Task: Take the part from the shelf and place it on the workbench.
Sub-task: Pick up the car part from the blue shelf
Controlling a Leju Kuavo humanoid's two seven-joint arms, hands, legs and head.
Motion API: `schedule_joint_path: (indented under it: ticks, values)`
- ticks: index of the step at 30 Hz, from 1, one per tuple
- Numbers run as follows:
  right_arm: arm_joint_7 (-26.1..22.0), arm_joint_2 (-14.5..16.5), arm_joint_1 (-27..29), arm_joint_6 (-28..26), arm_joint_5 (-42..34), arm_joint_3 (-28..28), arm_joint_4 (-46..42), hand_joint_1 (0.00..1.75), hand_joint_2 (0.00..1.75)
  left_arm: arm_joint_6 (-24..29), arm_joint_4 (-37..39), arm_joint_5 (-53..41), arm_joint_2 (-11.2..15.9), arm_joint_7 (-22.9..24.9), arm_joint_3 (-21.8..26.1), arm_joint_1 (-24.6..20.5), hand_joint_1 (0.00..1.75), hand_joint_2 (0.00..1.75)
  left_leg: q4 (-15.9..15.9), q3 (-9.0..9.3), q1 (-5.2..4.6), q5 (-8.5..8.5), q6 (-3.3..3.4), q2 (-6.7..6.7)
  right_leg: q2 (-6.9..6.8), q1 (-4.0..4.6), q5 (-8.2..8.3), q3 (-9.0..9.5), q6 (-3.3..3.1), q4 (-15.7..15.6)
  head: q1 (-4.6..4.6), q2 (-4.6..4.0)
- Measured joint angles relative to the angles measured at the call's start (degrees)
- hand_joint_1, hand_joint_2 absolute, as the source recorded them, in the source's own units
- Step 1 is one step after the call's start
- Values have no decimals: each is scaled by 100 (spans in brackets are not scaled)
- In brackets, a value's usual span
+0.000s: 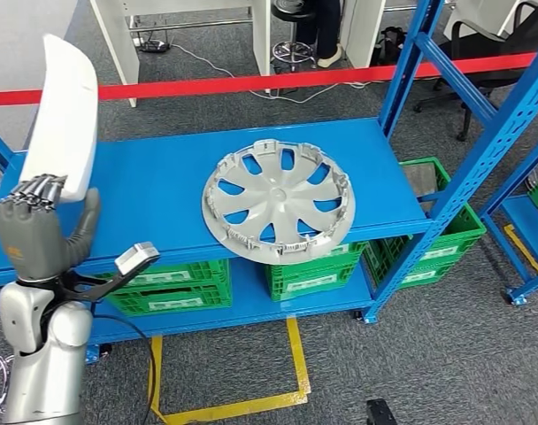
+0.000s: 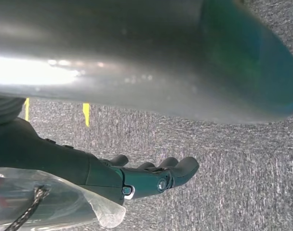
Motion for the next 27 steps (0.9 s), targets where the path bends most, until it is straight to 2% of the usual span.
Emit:
schedule_joint_path:
  ticks: [8,13,27]
  values:
    - [-4,25,8,-10,-32,-7,0,0,0,-3,-461,-237,2,-44,4,106,175,175,0,0,-2,0,0,0,0,-2,0,0,0,-1,-2,0]
    - [-4,26,19,-13,31,-60,0,0,0,-4,-498,-275,-94,-229,26,185,175,175,0,0,-2,0,0,0,0,-2,0,1,0,-1,-1,0]
    - [-1,26,28,-14,26,-98,1,0,0,-4,-511,-285,-178,-270,46,216,175,175,0,0,-1,0,0,0,-1,-1,0,0,0,0,-2,0]
